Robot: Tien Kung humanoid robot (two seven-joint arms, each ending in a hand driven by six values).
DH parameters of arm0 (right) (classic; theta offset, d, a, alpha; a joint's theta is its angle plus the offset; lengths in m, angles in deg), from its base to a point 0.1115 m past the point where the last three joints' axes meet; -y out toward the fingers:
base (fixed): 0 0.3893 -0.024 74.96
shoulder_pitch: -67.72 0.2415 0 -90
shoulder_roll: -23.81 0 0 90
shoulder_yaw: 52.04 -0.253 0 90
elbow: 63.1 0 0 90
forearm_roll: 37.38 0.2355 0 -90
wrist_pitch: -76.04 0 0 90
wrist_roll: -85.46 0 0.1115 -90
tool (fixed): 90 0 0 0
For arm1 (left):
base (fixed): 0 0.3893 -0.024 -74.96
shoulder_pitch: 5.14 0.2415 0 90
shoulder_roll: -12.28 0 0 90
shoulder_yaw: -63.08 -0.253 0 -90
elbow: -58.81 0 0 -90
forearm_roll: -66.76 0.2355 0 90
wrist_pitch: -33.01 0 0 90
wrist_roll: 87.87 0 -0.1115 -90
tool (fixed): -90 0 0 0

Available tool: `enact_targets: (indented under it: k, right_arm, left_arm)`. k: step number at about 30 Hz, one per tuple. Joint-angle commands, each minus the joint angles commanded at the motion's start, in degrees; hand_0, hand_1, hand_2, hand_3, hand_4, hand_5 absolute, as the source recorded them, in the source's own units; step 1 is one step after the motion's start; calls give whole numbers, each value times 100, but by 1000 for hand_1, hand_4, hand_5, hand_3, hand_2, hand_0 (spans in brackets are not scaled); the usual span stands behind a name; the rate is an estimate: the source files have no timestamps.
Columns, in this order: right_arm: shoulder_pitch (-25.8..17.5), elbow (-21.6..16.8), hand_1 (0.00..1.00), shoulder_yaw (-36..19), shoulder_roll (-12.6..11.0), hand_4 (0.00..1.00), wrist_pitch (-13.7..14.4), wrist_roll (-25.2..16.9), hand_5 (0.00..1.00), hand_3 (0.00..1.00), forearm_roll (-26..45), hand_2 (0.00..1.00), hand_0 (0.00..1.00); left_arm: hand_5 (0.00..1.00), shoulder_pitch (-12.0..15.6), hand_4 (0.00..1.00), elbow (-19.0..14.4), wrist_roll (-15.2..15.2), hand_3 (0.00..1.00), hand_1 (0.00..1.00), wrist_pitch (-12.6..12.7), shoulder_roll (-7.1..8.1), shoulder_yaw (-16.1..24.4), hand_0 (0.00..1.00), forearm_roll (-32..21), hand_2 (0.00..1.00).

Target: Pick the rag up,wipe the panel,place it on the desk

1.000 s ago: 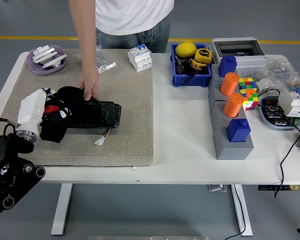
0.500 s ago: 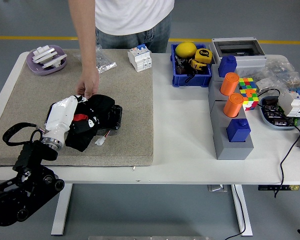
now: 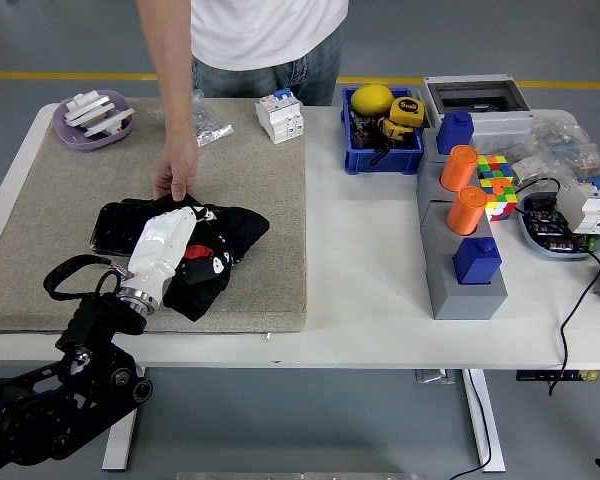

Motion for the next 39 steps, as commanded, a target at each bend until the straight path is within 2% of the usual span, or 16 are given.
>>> enact_targets:
  k: [7, 19, 39]
  right_arm:
    - [5, 0, 664, 9, 3, 998, 1, -6, 567, 641, 2, 693, 714]
    - [5, 0, 666, -7, 2, 998, 2, 1, 566, 641, -23, 693, 715]
    - [2, 1, 665, -30, -1, 998, -3, 11, 563, 642, -25, 693, 715]
  left_arm:
    - [2, 5, 77, 108, 2, 403, 141, 22, -5, 27, 293, -24, 455]
    - [2, -46, 85, 491, 1, 406, 143, 115, 12, 476, 298, -18, 454]
    - [2, 38, 75, 1185, -65, 405, 145, 178, 238, 1317, 301, -34, 453]
